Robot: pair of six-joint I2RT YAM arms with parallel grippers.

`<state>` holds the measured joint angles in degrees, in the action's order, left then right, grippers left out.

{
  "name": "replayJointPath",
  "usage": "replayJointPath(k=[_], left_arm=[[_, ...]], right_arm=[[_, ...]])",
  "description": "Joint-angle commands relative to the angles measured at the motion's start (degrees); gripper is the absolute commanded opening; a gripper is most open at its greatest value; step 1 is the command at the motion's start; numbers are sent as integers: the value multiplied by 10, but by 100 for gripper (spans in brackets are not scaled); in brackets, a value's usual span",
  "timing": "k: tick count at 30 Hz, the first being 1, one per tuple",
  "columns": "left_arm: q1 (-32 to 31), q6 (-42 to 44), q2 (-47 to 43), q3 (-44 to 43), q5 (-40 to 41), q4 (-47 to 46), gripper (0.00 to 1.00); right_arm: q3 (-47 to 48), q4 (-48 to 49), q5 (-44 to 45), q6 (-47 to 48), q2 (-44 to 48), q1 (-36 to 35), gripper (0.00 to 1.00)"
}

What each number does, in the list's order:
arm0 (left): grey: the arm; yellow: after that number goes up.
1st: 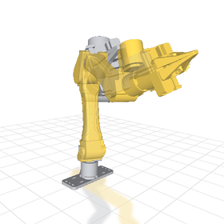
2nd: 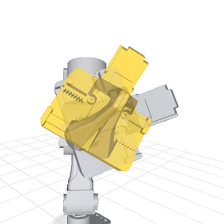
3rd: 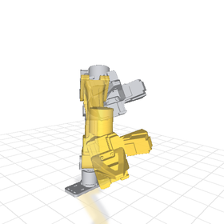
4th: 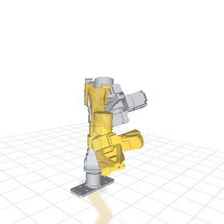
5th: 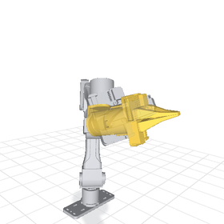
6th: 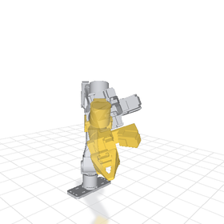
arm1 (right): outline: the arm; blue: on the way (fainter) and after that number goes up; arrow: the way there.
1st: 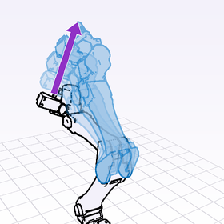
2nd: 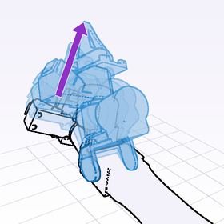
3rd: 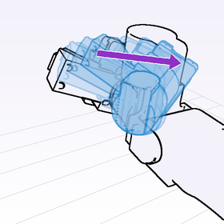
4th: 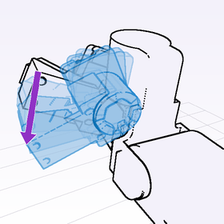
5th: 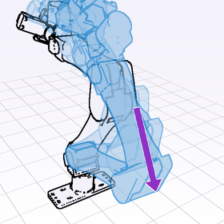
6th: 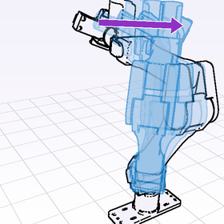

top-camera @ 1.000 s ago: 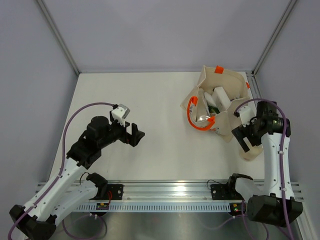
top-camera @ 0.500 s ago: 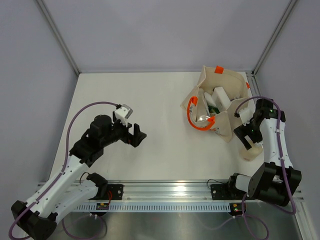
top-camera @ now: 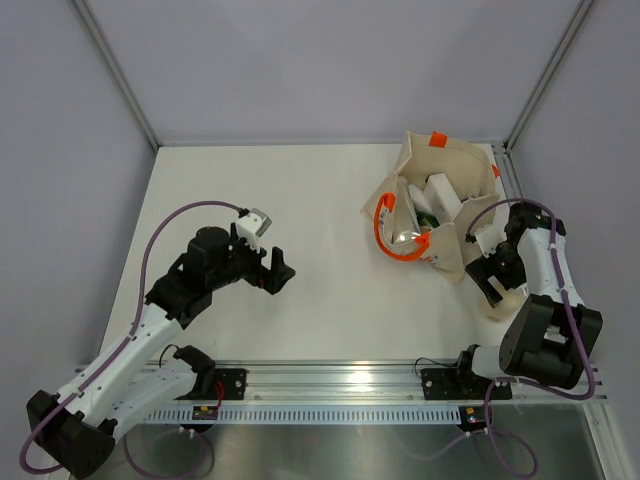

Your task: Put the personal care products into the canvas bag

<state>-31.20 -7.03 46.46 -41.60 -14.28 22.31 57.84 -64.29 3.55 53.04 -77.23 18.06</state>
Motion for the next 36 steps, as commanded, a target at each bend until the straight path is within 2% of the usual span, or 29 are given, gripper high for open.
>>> replayJointPath(k=[1, 4, 8, 9, 11, 12, 13, 16, 21, 26, 29, 36], left_arm=[[-1, 12, 1, -1, -14, -31, 99], [-1, 12, 0, -1, -16, -32, 99], [-1, 12, -6, -1, -17, -33, 99], [-1, 12, -8, 0, -16, -34, 99], [-1, 12, -9, 0, -17, -33, 99], [-1, 12, -9, 0, -17, -34, 99], [-1, 13, -10, -1, -17, -33, 99], [-1, 14, -15, 0, -18, -33, 99], [-1, 13, -17, 0, -23, -34, 99], [-1, 13, -18, -1, -27, -33, 99], [-1, 13, -21, -1, -29, -33, 99], [-1, 15, -22, -1, -29, -34, 99]], right_arm=[[11, -1, -6, 8, -20, 4, 100], [17, -3, -8, -3, -40, 4, 99], [24, -10, -17, -11, -48, 4, 84], [24, -12, -21, -12, -46, 4, 74], [29, -22, -28, -12, -39, 4, 63], [31, -26, -33, -10, -35, 4, 45], [32, -29, -42, -10, -24, 4, 36], [48, -66, -89, -10, -2, 4, 22], [72, -90, -110, -17, 74, 4, 14], [118, -133, -149, -27, 140, 4, 0], [159, -172, -170, -26, 164, 4, 0], [352, -296, -353, -19, 147, 4, 0]])
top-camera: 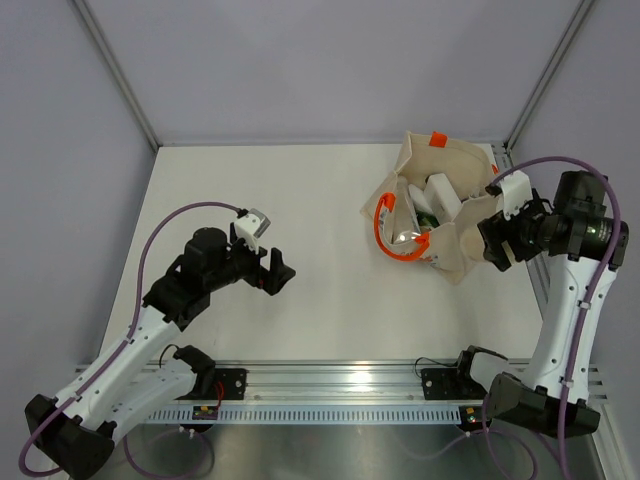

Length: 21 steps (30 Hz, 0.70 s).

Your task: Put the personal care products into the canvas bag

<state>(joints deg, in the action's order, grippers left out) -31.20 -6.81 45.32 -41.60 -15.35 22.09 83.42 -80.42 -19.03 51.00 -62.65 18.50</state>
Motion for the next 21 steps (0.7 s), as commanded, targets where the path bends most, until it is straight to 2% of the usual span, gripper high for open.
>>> replayJointPath(k=[1, 6, 9, 11, 15, 18, 21], left_arm=[[-2, 13, -11, -2, -19, -32, 99], [-1, 14, -21, -1, -20, -32, 99], [-1, 14, -28, 3, -16, -34, 99], [-1, 15, -29, 2, -14, -34, 99], [-1, 15, -30, 1, -13, -32, 99], [-1, 17, -35, 3, -13, -31, 99], [-1, 19, -36, 3, -11, -33, 99]], right_arm=[[118, -134, -140, -12, -12, -3, 0], [274, -132, -223, -70, -95, -20, 0], [367, -104, -242, -111, -159, -48, 0], [400, -39, -219, -164, -200, -88, 0], [411, 51, -94, -222, -279, -137, 0], [409, 98, -30, -240, -333, -139, 0], [383, 143, -12, -238, -356, -140, 0]])
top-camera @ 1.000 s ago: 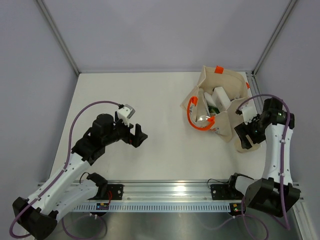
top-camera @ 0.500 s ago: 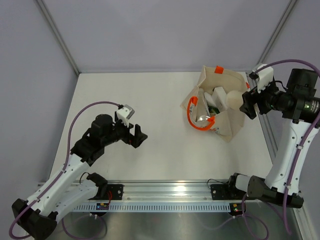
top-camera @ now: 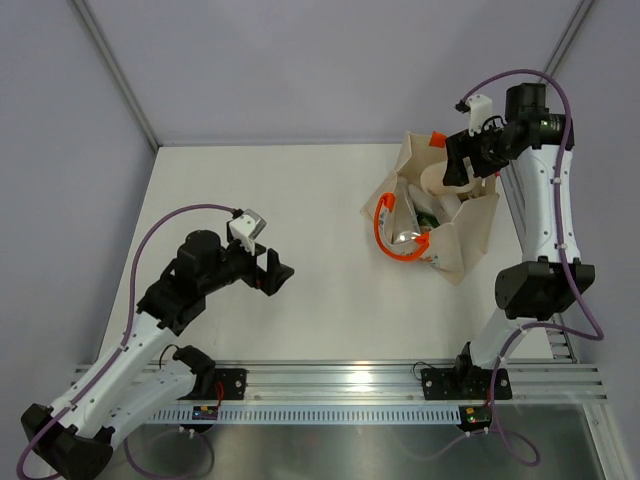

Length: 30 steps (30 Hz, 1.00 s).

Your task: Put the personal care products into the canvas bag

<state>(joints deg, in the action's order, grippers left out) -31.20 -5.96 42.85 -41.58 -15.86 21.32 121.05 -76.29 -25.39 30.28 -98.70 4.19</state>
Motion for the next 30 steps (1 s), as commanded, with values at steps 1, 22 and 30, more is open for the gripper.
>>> replayJointPath(k=[1, 22, 30], left_arm=[[-1, 11, -10, 2, -7, -25, 99], [0, 9, -6, -1, 0, -20, 99], [0, 9, -9, 3, 7, -18, 99]], right_arm=[[2, 106, 51, -23, -8, -2, 0], [-189, 357, 45, -123, -16, -38, 79], [-194, 371, 157, -124, -39, -55, 100]])
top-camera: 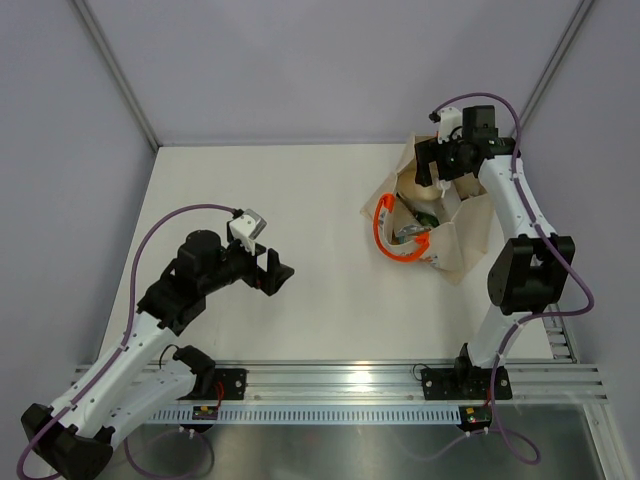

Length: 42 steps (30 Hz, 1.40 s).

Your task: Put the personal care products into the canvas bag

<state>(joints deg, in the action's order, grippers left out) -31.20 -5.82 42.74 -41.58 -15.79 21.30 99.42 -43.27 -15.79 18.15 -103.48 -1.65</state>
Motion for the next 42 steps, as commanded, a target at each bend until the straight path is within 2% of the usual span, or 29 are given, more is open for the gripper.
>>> replayJointPath(k=[1, 11, 16, 24, 27, 30, 34, 38, 42], left_arm=[[0, 8, -8, 2, 8, -18, 99], [0, 9, -6, 0, 14, -17, 99], [0, 9, -6, 0, 16, -18, 99], [0, 7, -11, 0, 17, -15, 99], [0, 6, -16, 1, 23, -14, 99], [0, -7, -21, -2, 35, -10, 99], [0, -33, -32, -24, 68, 21, 99], [0, -55, -58, -34, 123, 38, 99], [0, -67, -78, -30, 135, 51, 99]], right_arm=[[20, 46, 66, -3, 13, 4, 99], [97, 8, 51, 3, 71, 6, 99], [111, -16, -6, 0, 131, 6, 100], [-62, 87, -56, -53, 262, 6, 100], [-82, 88, -68, -86, 289, 6, 99], [-100, 78, -56, -138, 321, 6, 99], [-175, 121, 52, -224, 397, 6, 100], [-269, 146, 118, -218, 485, 6, 99], [-330, 154, 183, -204, 576, 6, 99]])
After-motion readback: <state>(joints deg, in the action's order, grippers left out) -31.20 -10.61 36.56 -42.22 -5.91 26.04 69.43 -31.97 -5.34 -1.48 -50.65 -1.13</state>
